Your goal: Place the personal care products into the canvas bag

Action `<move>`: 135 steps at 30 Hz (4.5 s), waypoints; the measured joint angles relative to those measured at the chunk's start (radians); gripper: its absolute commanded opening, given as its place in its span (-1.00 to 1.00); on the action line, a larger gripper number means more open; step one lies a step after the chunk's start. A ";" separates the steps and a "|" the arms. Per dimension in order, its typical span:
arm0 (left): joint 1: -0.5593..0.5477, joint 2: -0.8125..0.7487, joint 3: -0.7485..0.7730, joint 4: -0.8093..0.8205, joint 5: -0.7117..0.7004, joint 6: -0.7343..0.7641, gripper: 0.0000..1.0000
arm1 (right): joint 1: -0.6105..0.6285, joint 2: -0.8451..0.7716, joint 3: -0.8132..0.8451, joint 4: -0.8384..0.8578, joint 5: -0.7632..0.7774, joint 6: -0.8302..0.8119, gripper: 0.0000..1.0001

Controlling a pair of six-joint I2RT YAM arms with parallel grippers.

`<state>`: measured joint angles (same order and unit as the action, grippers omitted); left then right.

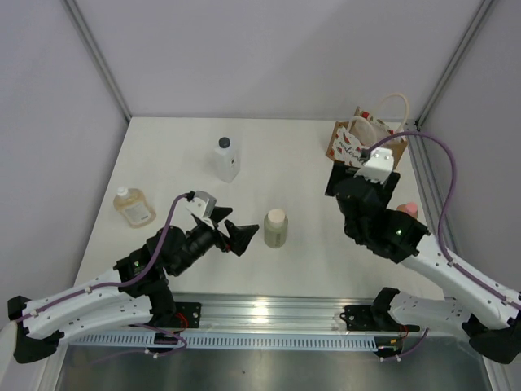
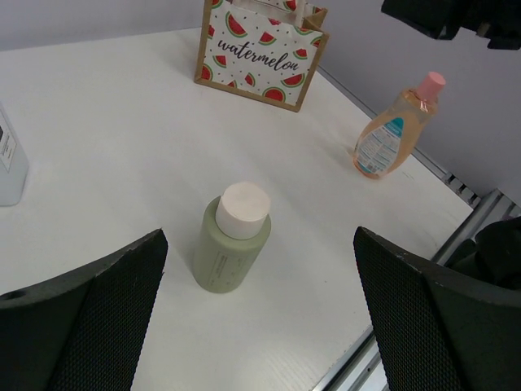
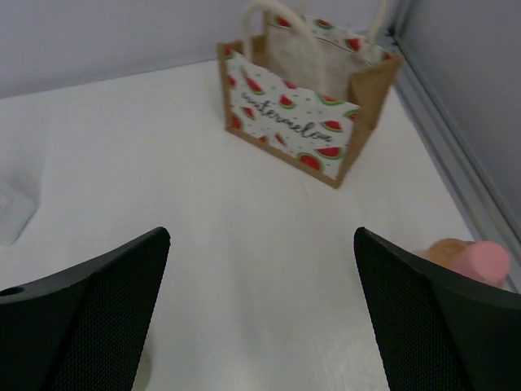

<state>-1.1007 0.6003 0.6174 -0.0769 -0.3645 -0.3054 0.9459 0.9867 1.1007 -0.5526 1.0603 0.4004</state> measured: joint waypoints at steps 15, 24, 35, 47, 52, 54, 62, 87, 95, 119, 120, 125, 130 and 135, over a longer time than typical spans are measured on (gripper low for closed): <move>0.000 0.017 0.000 -0.001 -0.023 0.002 0.99 | -0.568 -0.135 -0.174 -0.138 -0.165 0.077 0.99; 0.000 0.015 0.000 -0.001 -0.023 0.002 0.99 | -0.737 -0.096 -0.327 -0.041 -0.312 0.069 0.99; 0.000 0.015 0.000 -0.001 -0.023 0.002 0.98 | -0.785 -0.078 -0.453 0.127 -0.443 0.001 0.92; 0.000 0.015 0.000 -0.001 -0.023 0.002 0.99 | -0.788 0.002 -0.499 0.355 -0.567 -0.068 0.70; 0.000 0.019 0.000 -0.003 -0.023 0.002 0.99 | -0.789 0.072 -0.508 0.425 -0.582 -0.100 0.44; 0.000 0.019 0.000 -0.005 -0.022 0.002 0.99 | -0.789 0.072 -0.524 0.466 -0.592 -0.116 0.31; 0.000 0.020 0.001 -0.008 -0.022 0.002 0.99 | -0.789 0.068 -0.593 0.634 -0.664 -0.194 -0.42; 0.000 0.050 0.002 -0.015 -0.023 0.002 0.99 | -0.775 0.152 -0.441 0.543 -0.731 -0.266 -1.00; 0.000 0.058 0.002 -0.016 -0.023 0.002 0.98 | -0.775 0.152 -0.405 0.520 -0.765 -0.299 -1.00; 0.000 0.061 0.004 -0.015 -0.023 0.002 0.99 | -0.644 0.227 -0.531 0.852 -1.024 -0.333 0.64; 0.000 0.061 0.004 -0.016 -0.023 0.002 0.99 | -0.644 0.227 -0.535 0.868 -1.026 -0.329 0.64; 0.000 0.061 0.004 -0.015 -0.023 0.002 0.98 | -0.644 0.227 -0.571 0.951 -1.028 -0.310 0.62; 0.000 0.061 0.004 -0.015 -0.023 0.002 0.98 | -0.644 0.227 -0.607 1.001 -1.036 -0.292 0.61; 0.000 0.061 0.004 -0.015 -0.023 0.002 0.99 | -0.640 0.231 -0.643 1.049 -1.042 -0.269 0.60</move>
<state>-1.1007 0.6609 0.6212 -0.0921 -0.3874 -0.3035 0.3061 1.2175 0.4576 0.4961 0.0181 0.1310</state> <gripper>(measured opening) 0.993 0.803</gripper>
